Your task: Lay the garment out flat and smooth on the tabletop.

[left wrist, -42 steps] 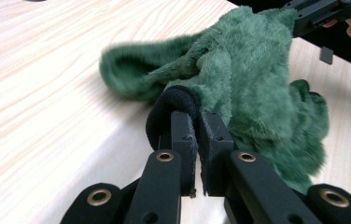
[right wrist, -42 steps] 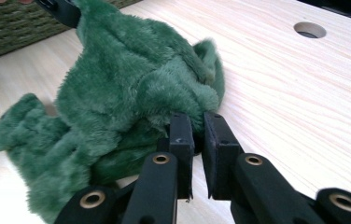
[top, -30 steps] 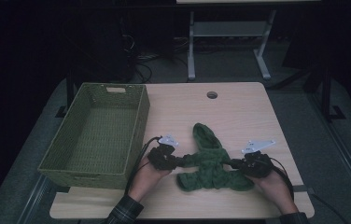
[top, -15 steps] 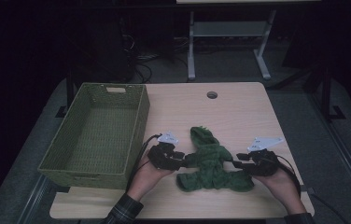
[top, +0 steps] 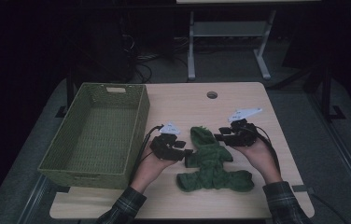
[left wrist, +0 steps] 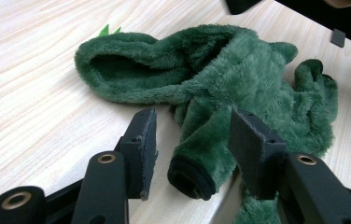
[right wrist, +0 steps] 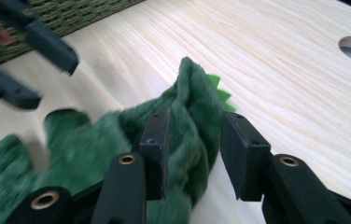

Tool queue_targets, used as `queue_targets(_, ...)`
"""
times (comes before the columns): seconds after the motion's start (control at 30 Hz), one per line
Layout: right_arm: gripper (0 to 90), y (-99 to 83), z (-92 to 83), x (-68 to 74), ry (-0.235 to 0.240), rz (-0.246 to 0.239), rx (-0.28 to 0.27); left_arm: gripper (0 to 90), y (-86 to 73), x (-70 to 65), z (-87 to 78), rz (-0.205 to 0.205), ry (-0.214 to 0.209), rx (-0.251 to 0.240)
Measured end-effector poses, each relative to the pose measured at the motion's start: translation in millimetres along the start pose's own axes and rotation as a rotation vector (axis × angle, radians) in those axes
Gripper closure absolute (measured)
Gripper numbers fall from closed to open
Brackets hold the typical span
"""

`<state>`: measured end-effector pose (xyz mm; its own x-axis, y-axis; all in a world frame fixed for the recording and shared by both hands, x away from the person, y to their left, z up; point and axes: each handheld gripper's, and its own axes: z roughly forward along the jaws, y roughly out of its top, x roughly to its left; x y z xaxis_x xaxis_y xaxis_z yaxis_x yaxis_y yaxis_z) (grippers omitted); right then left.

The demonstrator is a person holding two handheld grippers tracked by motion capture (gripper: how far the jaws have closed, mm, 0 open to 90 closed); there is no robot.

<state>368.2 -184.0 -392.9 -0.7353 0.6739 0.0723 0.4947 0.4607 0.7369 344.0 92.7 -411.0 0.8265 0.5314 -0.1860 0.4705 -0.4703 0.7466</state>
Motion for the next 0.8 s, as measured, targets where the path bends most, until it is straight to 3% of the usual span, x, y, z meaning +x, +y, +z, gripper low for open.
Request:
queue_targets(0.2,64.4,4.4,28.3,-1.4,0.024,-0.005,0.064,50.0,0.2,5.0,-0.4,-0.018,0.009,-0.002)
queue_targets(0.37,68.3,-1.7,39.5,-2.6,0.004,-0.01,0.103,47.8,2.0,13.9,5.2,-0.032,0.025,0.01)
queue_targets(0.4,76.7,-3.9,39.3,-3.4,0.005,-0.002,0.102,47.5,2.5,17.5,9.4,-0.036,0.03,0.021)
queue_targets(0.5,84.7,-12.5,35.0,-8.5,0.0,0.014,0.083,47.0,5.0,19.7,17.3,-0.04,0.036,0.034)
queue_targets(0.8,86.7,-31.3,16.9,-20.8,-0.021,0.066,-0.005,45.5,24.7,27.1,43.8,-0.031,0.063,0.083)
